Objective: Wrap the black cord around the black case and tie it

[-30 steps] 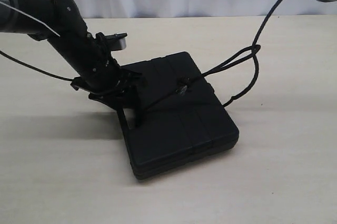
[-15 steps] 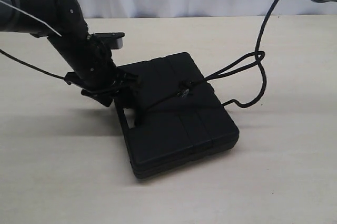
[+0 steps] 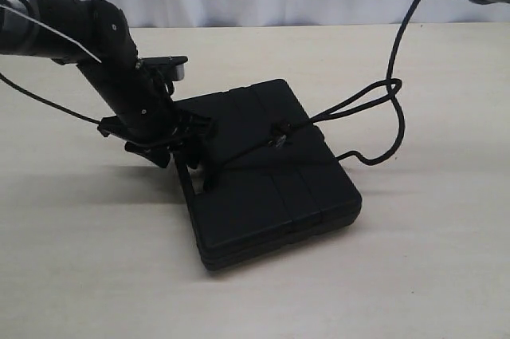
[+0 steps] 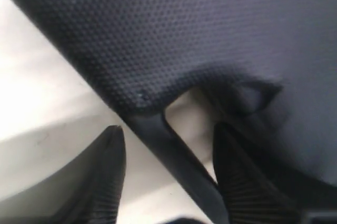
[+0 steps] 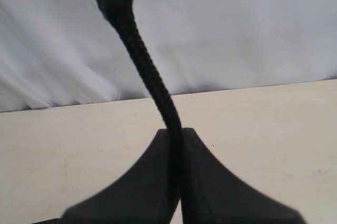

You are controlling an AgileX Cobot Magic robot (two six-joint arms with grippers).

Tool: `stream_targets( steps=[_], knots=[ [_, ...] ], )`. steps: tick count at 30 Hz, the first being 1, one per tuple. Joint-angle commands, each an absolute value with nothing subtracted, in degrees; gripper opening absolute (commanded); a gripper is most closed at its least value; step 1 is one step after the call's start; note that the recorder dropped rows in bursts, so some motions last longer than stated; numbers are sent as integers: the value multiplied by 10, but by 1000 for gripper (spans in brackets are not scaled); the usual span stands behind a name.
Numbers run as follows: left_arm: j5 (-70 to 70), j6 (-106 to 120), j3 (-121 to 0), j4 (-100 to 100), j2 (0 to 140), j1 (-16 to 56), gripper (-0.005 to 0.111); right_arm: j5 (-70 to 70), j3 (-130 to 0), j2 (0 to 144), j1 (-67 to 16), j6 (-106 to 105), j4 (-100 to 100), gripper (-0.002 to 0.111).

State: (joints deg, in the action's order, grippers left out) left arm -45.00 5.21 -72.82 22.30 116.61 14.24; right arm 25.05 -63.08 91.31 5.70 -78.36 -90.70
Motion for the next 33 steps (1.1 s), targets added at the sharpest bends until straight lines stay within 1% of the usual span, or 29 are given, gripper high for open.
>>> stream_targets(
  steps=[1,3,4,6,9,10,13,20,23,27,33],
  knots=[
    [-441,45,-728,226,1183,147,48,258,-632,913,60,-783,-890,4],
    [-428,45,-728,226,1185,147,48,258,-632,913,60,-783,-888,4],
    [-419,45,-728,226,1185,147,45,258,-632,913,60,-781,-888,4],
    [-403,45,-728,226,1185,147,33,258,-632,913,60,-758,-888,4],
    [-391,45,-728,226,1177,133,6,248,-632,911,60,-721,-888,4],
    [-391,45,-728,227,1172,126,0,247,-632,911,63,-721,-888,4],
    [-398,43,-728,237,1146,87,0,247,-632,903,96,-708,-888,4],
    [-430,43,-728,247,1089,-5,0,302,-632,895,237,-664,-864,4],
    [-442,44,-728,247,1087,-20,0,301,-628,895,279,-623,-787,4],
    [-439,44,-728,246,1088,-20,0,270,-600,895,313,-568,-701,4],
    [-434,44,-728,246,1088,-20,0,214,-549,908,346,-558,-685,4]
  ],
)
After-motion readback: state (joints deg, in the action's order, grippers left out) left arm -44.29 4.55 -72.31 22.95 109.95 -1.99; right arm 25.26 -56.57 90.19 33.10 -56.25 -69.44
